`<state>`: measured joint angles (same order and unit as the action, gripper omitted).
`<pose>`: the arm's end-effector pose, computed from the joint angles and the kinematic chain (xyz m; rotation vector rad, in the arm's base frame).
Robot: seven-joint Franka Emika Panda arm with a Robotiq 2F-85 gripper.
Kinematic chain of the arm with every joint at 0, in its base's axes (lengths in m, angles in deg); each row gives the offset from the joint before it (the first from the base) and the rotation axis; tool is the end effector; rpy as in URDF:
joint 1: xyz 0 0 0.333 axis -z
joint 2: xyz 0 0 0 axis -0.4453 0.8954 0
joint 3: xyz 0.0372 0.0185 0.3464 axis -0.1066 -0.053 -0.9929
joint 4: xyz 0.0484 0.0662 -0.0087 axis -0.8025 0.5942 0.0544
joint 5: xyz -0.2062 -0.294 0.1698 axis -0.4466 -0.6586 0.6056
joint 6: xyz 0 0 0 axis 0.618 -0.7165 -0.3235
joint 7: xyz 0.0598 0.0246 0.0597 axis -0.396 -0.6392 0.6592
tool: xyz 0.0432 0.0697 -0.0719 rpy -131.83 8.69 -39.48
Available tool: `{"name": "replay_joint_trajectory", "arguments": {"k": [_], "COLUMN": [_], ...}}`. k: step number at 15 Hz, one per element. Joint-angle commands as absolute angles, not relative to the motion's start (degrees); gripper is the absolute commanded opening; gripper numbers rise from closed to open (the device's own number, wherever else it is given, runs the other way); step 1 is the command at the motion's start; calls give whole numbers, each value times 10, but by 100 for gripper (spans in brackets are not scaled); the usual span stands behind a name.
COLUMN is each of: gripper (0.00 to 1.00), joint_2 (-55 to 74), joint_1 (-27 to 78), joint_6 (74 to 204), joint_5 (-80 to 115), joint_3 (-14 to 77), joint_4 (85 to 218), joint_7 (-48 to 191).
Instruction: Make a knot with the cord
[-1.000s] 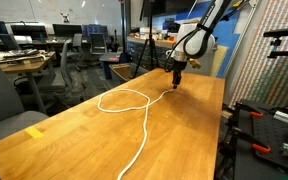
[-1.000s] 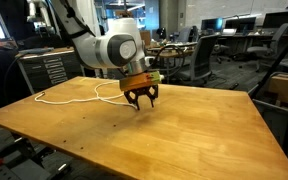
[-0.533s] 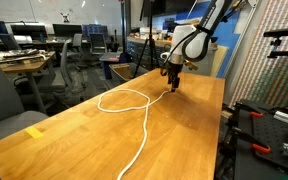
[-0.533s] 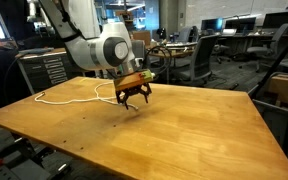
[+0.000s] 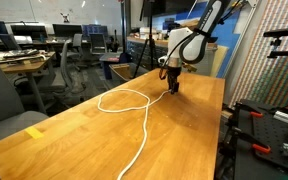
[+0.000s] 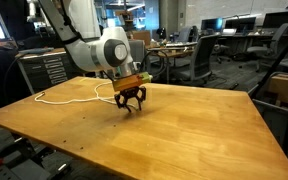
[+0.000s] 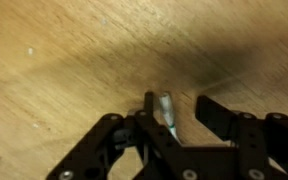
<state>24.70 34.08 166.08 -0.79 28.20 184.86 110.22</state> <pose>0.5656 -0.0682 0.1553 2.7609 1.1506 0.0221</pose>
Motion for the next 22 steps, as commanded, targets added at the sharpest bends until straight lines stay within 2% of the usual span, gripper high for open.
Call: {"name": "replay_joint_trajectory", "arguments": {"k": [1,3,5,6,11,15,18,22], "gripper": [17,5,0,6,6,6,6,6], "joint_2": [262,262,262,262,219,166,130,112], "joint_1": [332,333,337,340,363,349,389,449], "joint_6": [1649,1648,1643,1638,1620,1599,1559,1559], "joint_5": [-26,-29,-23,-18,-22,-93,-113,-37], "joint_3": [292,294,290,287,293,403,449,422], "joint_4": [1830,1826,1824,1822,1832,1829,1821,1831], "joint_7": [1101,1100,1100,1100,1128,1082,1096,1128]}}
